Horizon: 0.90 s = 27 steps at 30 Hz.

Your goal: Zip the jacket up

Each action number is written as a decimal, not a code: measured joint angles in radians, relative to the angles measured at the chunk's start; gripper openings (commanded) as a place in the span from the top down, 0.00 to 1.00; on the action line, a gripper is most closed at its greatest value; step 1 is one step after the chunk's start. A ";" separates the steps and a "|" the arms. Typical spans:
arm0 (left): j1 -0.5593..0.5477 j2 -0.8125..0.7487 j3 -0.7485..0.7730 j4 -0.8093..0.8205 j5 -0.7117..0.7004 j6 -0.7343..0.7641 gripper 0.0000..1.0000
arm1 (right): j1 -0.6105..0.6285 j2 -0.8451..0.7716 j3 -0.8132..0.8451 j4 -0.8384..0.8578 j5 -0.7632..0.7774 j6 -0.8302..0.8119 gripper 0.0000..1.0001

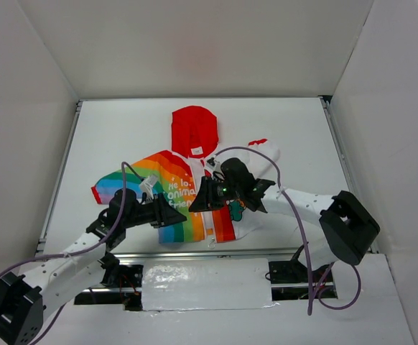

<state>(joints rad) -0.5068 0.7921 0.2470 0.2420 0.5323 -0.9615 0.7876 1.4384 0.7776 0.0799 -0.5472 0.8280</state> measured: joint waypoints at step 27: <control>-0.001 -0.083 0.119 -0.463 -0.318 0.103 0.57 | 0.000 0.172 -0.086 -0.028 0.184 -0.034 0.45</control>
<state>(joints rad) -0.5076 0.7094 0.3664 -0.2211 0.2146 -0.8589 0.7879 1.6108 0.6914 0.0517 -0.3634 0.7937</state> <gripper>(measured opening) 0.424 0.547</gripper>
